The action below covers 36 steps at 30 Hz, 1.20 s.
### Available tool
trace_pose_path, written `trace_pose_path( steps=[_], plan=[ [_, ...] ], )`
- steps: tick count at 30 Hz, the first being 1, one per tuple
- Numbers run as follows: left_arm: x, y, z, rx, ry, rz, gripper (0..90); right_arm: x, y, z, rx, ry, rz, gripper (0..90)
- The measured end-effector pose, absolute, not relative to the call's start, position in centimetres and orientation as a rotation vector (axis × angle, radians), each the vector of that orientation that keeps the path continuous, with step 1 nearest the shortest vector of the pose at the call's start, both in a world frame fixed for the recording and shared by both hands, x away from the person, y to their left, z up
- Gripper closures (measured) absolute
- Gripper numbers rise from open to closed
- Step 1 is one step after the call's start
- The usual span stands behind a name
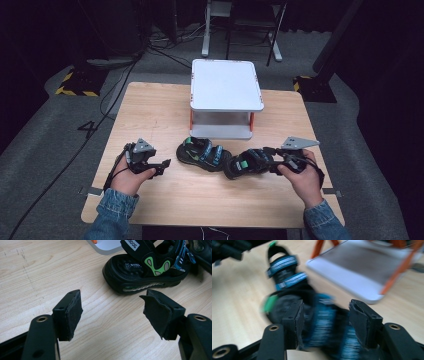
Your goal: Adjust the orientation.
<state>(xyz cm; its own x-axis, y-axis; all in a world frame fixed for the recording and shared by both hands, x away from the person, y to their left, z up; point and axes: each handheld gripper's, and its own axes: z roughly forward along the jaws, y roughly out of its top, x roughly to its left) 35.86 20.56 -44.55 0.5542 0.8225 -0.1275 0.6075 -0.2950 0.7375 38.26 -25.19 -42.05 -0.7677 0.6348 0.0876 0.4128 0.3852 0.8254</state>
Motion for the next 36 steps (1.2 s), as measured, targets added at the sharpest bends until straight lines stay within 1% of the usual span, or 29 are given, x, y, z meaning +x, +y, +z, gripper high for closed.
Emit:
trace_pose_path(
  steps=[1, 2, 3, 4, 5, 6, 8, 12, 15, 18, 22, 23, 24, 25, 26, 29, 30, 33, 35, 36],
  plan=[
    [35.8, 20.6, -44.6, 2.011, 1.152, 0.353, 31.2, 38.3, -24.5, -42.4, 0.932, 2.413, 1.305, 45.6],
    [35.8, 20.6, -44.5, 2.010, 1.152, 0.354, 31.2, 38.6, -23.6, -43.5, 0.944, 2.400, 1.188, 47.6],
    [35.8, 20.6, -44.5, 2.010, 1.152, 0.354, 31.2, 38.6, -23.6, -43.5, 0.944, 2.400, 1.188, 47.6],
    [35.7, 20.7, -44.5, 2.010, 1.153, 0.356, 31.2, 39.0, -23.2, -44.3, 0.966, 2.423, 1.179, 53.0],
    [35.7, 20.7, -44.5, 2.006, 1.159, 0.355, 31.2, 39.0, -23.2, -44.3, 0.966, 2.423, 1.179, 53.0],
    [35.7, 20.7, -44.5, 2.006, 1.159, 0.354, 31.2, 39.1, -23.2, -44.6, 0.981, 2.424, 1.204, 60.5],
    [35.7, 20.9, -44.6, 2.003, 1.159, 0.356, 31.2, 39.3, -23.3, -44.8, 0.988, 2.424, 1.219, 62.2],
    [35.7, 20.9, -44.7, 2.008, 1.165, 0.355, 31.2, 39.4, -23.7, -43.9, 0.892, 2.447, 1.265, 65.9],
    [35.7, 20.8, -44.7, 2.009, 1.164, 0.354, 31.2, 39.4, -24.1, -42.7, 0.731, 2.529, 1.199, 65.7],
    [35.7, 20.8, -44.7, 2.008, 1.167, 0.353, 31.3, 39.4, -25.4, -41.9, 0.627, 2.565, 1.217, 65.2],
    [35.8, 20.7, -44.7, 2.014, 1.161, 0.352, 31.2, 39.8, -26.8, -41.8, 0.571, 2.585, 1.130, 65.0],
    [35.8, 20.6, -44.8, 2.012, 1.159, 0.351, 31.2, 40.0, -27.0, -42.1, 0.582, 2.571, 1.134, 68.3],
    [35.8, 20.6, -44.8, 2.012, 1.159, 0.349, 31.2, 40.2, -27.2, -42.5, 0.590, 2.570, 1.195, 63.2],
    [35.8, 20.6, -44.7, 2.015, 1.158, 0.349, 31.2, 40.4, -27.2, -42.8, 0.607, 2.563, 1.261, 65.4],
    [35.8, 20.6, -44.7, 2.014, 1.157, 0.350, 31.2, 40.5, -27.1, -43.1, 0.633, 2.534, 1.208, 57.7],
    [35.8, 20.7, -44.7, 2.012, 1.158, 0.348, 31.2, 40.4, -26.8, -43.2, 0.669, 2.520, 1.239, 55.2],
    [35.8, 20.7, -44.7, 2.007, 1.161, 0.352, 31.2, 40.1, -26.6, -43.0, 0.690, 2.488, 1.234, 49.6],
    [35.9, 20.7, -44.6, 2.007, 1.156, 0.352, 31.2, 39.6, -26.6, -42.6, 0.779, 2.440, 1.223, 47.5],
    [36.0, 20.6, -44.6, 2.008, 1.156, 0.349, 31.2, 39.0, -26.5, -42.1, 0.876, 2.395, 1.193, 43.2],
    [36.1, 20.6, -44.6, 2.007, 1.148, 0.351, 31.2, 38.6, -26.5, -42.0, 0.913, 2.377, 1.177, 43.9]
  ],
)
